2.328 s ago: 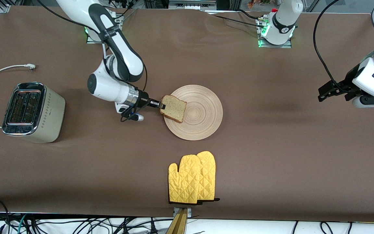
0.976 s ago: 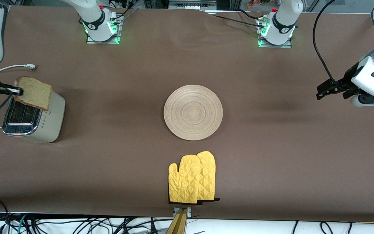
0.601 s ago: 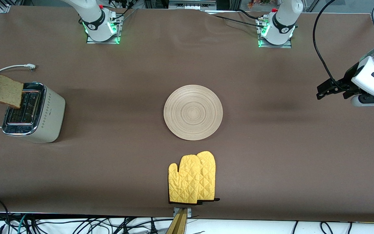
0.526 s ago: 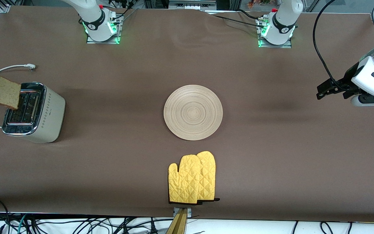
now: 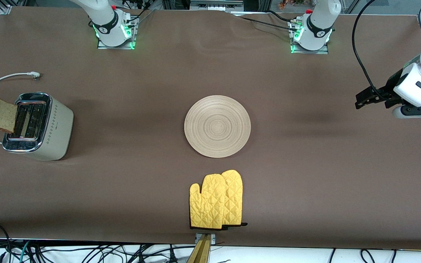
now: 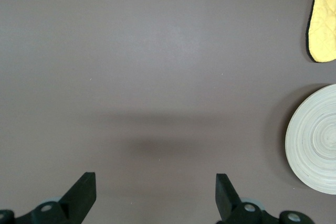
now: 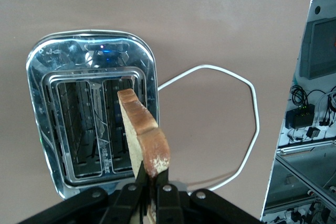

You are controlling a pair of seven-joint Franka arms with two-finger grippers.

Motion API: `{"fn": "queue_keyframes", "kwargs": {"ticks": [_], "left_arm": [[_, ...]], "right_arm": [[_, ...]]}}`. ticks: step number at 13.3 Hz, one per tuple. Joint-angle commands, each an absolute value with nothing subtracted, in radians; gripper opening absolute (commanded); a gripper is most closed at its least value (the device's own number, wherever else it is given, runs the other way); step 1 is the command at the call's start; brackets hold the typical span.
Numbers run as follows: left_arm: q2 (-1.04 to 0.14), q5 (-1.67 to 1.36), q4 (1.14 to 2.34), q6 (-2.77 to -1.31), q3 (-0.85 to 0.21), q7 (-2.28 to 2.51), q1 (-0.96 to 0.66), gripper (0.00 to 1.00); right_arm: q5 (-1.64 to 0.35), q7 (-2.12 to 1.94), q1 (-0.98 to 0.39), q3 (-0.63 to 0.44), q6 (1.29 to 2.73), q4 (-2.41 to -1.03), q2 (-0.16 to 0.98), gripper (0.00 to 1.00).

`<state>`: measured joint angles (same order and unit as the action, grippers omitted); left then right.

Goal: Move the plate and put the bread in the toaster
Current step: 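Lower the bread into the toaster slot with the right gripper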

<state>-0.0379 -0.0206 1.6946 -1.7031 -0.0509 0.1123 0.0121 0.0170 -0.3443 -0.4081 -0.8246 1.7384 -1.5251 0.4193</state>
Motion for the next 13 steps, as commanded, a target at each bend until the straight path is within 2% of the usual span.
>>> {"fn": "queue_keyframes", "kwargs": {"ticks": [1, 13], "left_arm": [[-0.031, -0.041, 1.681, -1.677, -0.049, 0.107, 0.014, 1.0], [-0.031, -0.041, 1.681, -1.671, -0.049, 0.107, 0.014, 1.0]], "right_arm": [[-0.014, -0.356, -0.402, -0.824, 1.736, -1.499, 0.448, 0.0], [-0.106, -0.357, -0.403, -0.819, 1.824, -1.502, 0.528, 0.0]]}}
